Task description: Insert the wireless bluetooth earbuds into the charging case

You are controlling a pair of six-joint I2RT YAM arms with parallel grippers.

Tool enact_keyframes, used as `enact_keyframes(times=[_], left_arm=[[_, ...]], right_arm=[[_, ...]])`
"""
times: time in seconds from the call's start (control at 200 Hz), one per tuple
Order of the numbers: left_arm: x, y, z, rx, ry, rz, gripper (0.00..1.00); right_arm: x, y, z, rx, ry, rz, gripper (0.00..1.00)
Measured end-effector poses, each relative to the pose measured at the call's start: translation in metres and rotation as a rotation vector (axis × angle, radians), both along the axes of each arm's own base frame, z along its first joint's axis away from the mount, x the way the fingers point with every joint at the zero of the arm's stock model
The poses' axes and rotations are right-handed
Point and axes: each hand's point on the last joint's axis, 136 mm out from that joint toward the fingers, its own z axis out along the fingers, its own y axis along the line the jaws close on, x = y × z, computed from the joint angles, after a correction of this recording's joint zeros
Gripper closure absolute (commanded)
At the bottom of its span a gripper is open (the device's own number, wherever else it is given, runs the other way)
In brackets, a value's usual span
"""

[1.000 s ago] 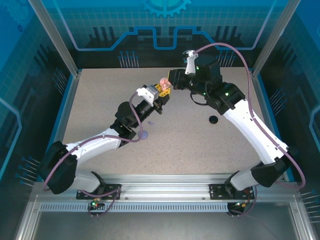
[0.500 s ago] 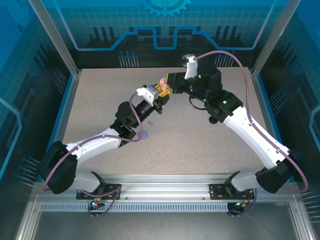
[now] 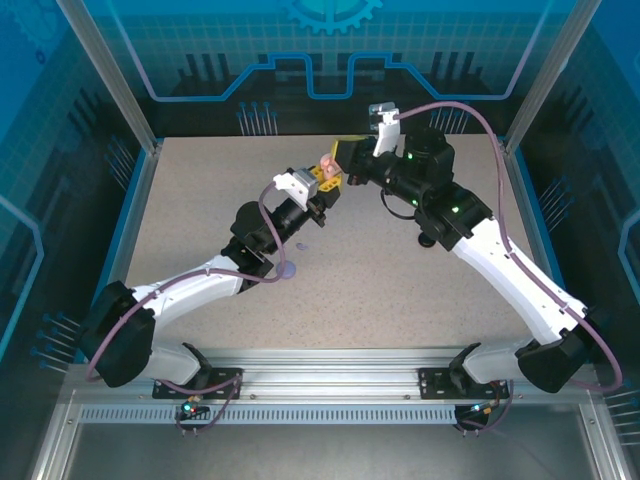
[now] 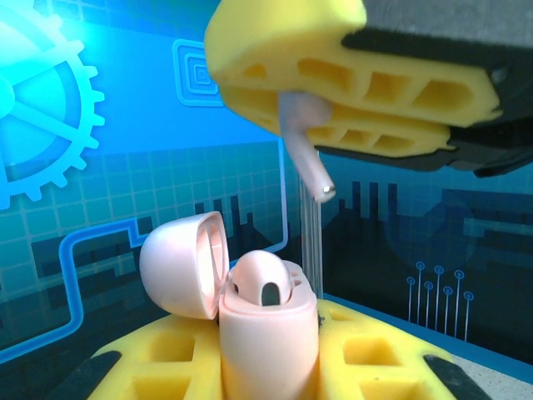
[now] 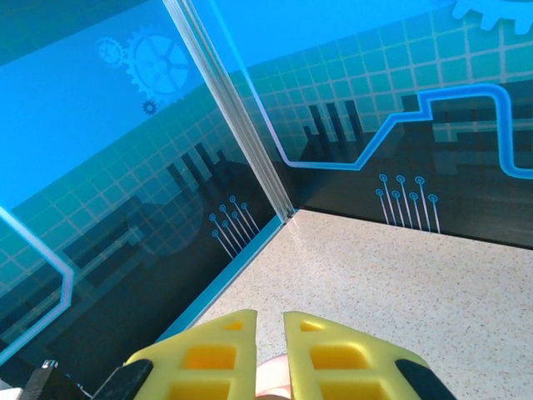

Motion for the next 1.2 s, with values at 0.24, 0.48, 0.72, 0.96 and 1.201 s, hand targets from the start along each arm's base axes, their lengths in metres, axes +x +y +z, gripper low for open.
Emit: enact_keyframes(times=[0.24, 0.48, 0.72, 0.96, 1.201], left_arm=[[-0.001, -0.001, 0.0, -0.011, 0.011, -0.012, 1.0], [-0.001, -0.001, 0.0, -0.016, 0.015, -0.015, 1.0], [-0.002, -0.002, 0.0, -0.015, 0.013, -0.022, 1.0], [-0.002, -0.002, 0.0, -0.015, 0.014, -0.021, 1.0], [-0.001, -0.001, -0.001, -0.014, 0.017, -0.016, 1.0]], right_arm=[[0.001, 0.001, -0.006, -0.01, 0.003, 0.004, 0.89], [0.003, 0.002, -0.011, -0.02, 0.003, 0.004, 0.9], [0.009, 0.007, -0.021, -0.037, 0.013, 0.002, 0.9], [0.011, 0.007, -0.024, -0.044, 0.011, -0.001, 0.91], [0.01, 0.008, -0.027, -0.043, -0.01, 0.004, 0.91]])
